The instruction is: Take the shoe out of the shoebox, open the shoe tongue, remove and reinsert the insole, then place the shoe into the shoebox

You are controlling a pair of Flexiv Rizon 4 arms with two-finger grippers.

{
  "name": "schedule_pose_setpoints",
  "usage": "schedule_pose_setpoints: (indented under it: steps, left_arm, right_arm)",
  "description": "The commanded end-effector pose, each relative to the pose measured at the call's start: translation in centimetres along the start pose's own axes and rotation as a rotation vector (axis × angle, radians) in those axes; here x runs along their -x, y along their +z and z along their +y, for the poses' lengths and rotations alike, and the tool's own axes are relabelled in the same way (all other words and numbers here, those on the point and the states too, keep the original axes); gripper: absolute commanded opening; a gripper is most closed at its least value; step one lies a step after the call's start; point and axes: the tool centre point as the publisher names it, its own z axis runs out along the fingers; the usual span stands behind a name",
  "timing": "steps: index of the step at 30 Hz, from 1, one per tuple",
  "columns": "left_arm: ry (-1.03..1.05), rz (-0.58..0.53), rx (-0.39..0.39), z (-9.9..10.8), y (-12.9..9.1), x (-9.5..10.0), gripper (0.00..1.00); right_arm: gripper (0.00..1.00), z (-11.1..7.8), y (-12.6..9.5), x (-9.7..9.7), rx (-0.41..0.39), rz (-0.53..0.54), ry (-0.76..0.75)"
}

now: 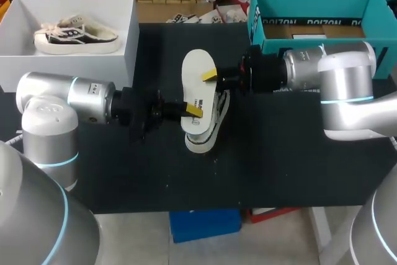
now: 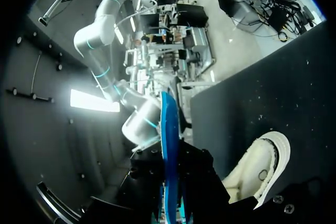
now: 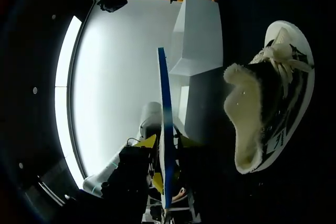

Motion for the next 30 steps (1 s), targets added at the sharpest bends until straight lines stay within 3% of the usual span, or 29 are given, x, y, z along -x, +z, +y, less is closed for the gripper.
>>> schedule_pose_setpoints:
  steps: [1, 6, 7, 8, 11, 15, 18, 20, 21, 22, 23, 30]
  left_arm:
    - [0.002, 0.003, 0.004, -0.1, 0.2, 0.0, 0.0]
    - [0.002, 0.003, 0.004, -0.1, 0.2, 0.0, 0.0]
    - [0.002, 0.003, 0.004, -0.1, 0.2, 0.0, 0.38]
    - [0.004, 0.008, -0.005, 0.0, 0.1, 0.1, 1.0]
    - [-0.006, 0.111, 0.026, 0.0, -0.8, 0.7, 1.0]
    - [-0.037, 0.311, -0.011, -0.4, -2.6, 1.7, 1.0]
    - [-0.036, 0.535, -0.068, -1.0, -4.0, 2.5, 1.0]
    - [0.001, 0.775, -0.105, -1.4, -5.1, 2.8, 1.0]
    - [-0.014, 0.794, -0.118, -1.6, -5.6, 3.1, 1.0]
    - [-0.002, 0.889, -0.141, -1.8, -5.9, 3.4, 1.0]
    - [0.01, 0.994, -0.155, -2.0, -6.2, 3.5, 1.0]
    - [0.093, 1.381, -0.164, -3.0, -5.2, 5.3, 1.0]
  right_arm:
    - [0.0, 0.0, 0.4, 0.2, -0.003, -0.008, 0.003]
    - [0.0, 0.0, 0.4, 0.2, -0.003, -0.008, 0.003]
    - [0.0, 0.0, 0.4, 0.2, -0.003, -0.008, 0.003]
    - [0.0, 0.0, 0.4, 0.2, -0.003, -0.008, 0.003]
    - [0.0, 0.0, 0.4, 0.2, -0.003, -0.008, 0.003]
    - [0.0, 0.0, 0.4, 0.2, -0.003, -0.008, 0.003]
    - [0.0, 0.0, 0.4, 0.2, -0.003, -0.008, 0.003]
    - [0.0, 0.0, 0.4, 0.2, -0.003, -0.008, 0.003]
    - [0.0, 0.0, 0.4, 0.2, -0.003, -0.008, 0.003]
    - [0.0, 0.0, 0.4, 0.2, -0.003, -0.008, 0.003]
    - [0.0, 0.0, 0.4, 0.2, -0.003, -0.008, 0.003]
    - [0.0, 0.0, 0.4, 0.2, -0.003, -0.008, 0.003]
